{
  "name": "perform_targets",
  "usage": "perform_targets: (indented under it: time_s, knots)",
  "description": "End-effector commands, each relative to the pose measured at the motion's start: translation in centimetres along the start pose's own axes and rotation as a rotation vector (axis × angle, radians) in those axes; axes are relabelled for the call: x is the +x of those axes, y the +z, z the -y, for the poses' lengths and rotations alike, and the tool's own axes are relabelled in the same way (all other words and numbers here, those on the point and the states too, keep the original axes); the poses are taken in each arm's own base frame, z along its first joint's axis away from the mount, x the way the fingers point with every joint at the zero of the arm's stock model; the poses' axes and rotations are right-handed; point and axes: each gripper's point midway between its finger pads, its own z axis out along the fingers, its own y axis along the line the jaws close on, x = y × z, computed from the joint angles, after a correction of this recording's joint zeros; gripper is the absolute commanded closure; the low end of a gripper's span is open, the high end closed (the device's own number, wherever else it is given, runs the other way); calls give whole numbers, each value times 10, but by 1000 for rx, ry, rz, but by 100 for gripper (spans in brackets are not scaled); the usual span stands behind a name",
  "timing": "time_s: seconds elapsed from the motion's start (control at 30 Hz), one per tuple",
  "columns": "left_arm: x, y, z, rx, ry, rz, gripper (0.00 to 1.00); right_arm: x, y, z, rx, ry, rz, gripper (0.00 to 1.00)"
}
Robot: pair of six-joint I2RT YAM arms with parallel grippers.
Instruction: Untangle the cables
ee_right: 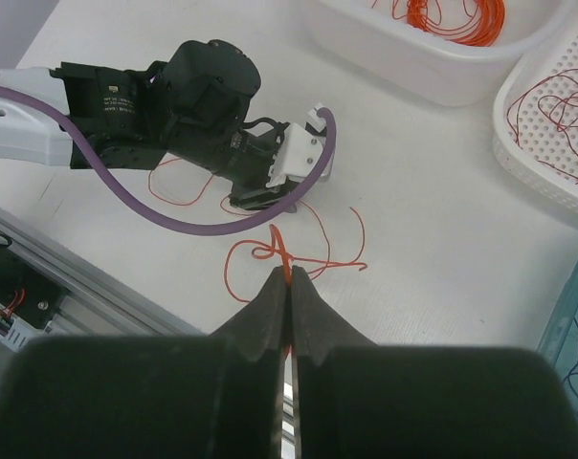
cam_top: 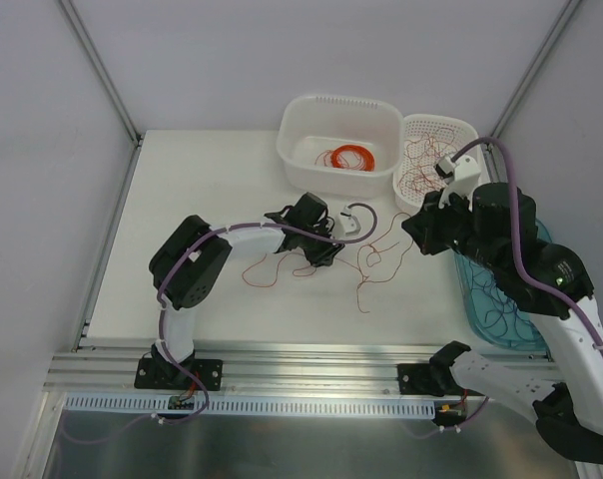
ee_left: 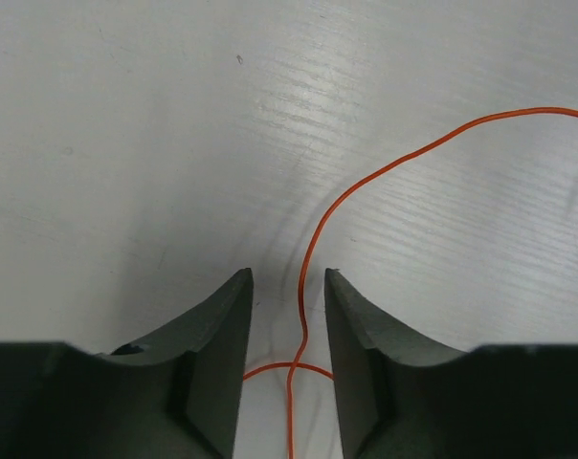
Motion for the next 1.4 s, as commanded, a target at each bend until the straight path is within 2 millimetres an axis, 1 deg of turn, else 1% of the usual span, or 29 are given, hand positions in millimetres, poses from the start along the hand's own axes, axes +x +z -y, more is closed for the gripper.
perform_targets:
  time_s: [0.0, 0.03, 0.1, 0.2, 0.23, 0.27, 0.3, 0.33, 0.37, 0.4, 0.43, 0.47, 0.5, 0.53, 0.57, 0.6, 0.63, 0.7, 0.73, 0.8, 0.83, 0.9, 0.93, 0.97, 1.07, 1.17, 1.27, 1.3, 1.37]
  knots:
    - [-7, 2, 12, 49, 35, 26, 69, -16, -8, 2, 12, 18, 68, 99]
    - [-4, 2, 12, 48, 31, 19, 82, -15, -8, 2, 12, 18, 67, 99]
    - [-2, 0, 9, 24, 19, 10, 99, -14, -7, 4, 22, 18, 64, 99]
    - [-4, -9, 1, -30, -22, 12, 100, -12, -9, 11, 59, 14, 62, 99]
    - [-1, -13, -3, -51, -48, 8, 100, -11, -11, 14, 73, 8, 63, 99]
    - [-3, -25, -15, -89, -116, 26, 100, -10, -15, 17, 88, 5, 66, 99]
    - [-1, -33, -25, -116, -164, 33, 100, -10, -17, 25, 127, 0, 72, 99]
    - [8, -41, -35, -148, -222, 30, 100, -10, -21, 28, 146, -8, 77, 99]
    - [14, -64, -64, -215, -347, 65, 100, -10, -25, 31, 160, -12, 85, 99]
    - [22, -75, -76, -247, -415, 75, 100, -7, -28, 38, 195, -18, 79, 99]
    - [38, -89, -93, -303, -496, 73, 100, -6, -30, 41, 209, -21, 80, 99]
    - [43, -106, -107, -361, -577, 98, 100, -3, -31, 45, 227, -28, 70, 99]
    - [66, -131, -136, -450, -679, 109, 100, -1, -34, 50, 254, -33, 68, 99]
    - [82, -145, -149, -526, -791, 114, 100, 1, -36, 52, 264, -36, 64, 99]
    - [93, -158, -155, -545, -861, 116, 100, 2, -38, 55, 278, -41, 58, 99]
    - [119, -184, -176, -614, -967, 127, 100, 2, -41, 58, 297, -45, 64, 99]
    - [129, -197, -185, -652, -1028, 134, 100, 2, -43, 60, 307, -47, 67, 99]
    - [147, -218, -192, -679, -1166, 161, 100, 2, -49, 67, 342, -60, 72, 99]
    - [165, -240, -203, -716, -1240, 193, 100, 1, -54, 70, 355, -64, 79, 99]
    - [174, -256, -207, -713, -1330, 243, 100, 3, -61, 78, 398, -82, 73, 99]
    - [184, -271, -213, -740, -1374, 269, 100, 2, -65, 80, 409, -88, 75, 99]
    - [196, -282, -218, -768, -1411, 263, 100, 3, -71, 85, 435, -94, 75, 99]
    - [198, -286, -220, -771, -1428, 264, 100, 3, -73, 86, 440, -96, 76, 99]
    - [207, -290, -221, -776, -1460, 261, 100, 1, -77, 86, 440, -94, 88, 99]
    - [203, -294, -223, -760, -1459, 267, 100, 0, -76, 83, 421, -83, 99, 99]
    - [192, -293, -219, -708, -1456, 297, 100, -1, -71, 76, 387, -73, 104, 99]
    - [182, -291, -210, -684, -1433, 305, 100, -4, -62, 69, 350, -66, 108, 99]
    - [179, -284, -202, -666, -1423, 291, 100, -4, -57, 67, 337, -68, 99, 99]
    - [170, -283, -193, -654, -1386, 289, 100, -11, -52, 63, 319, -71, 110, 99]
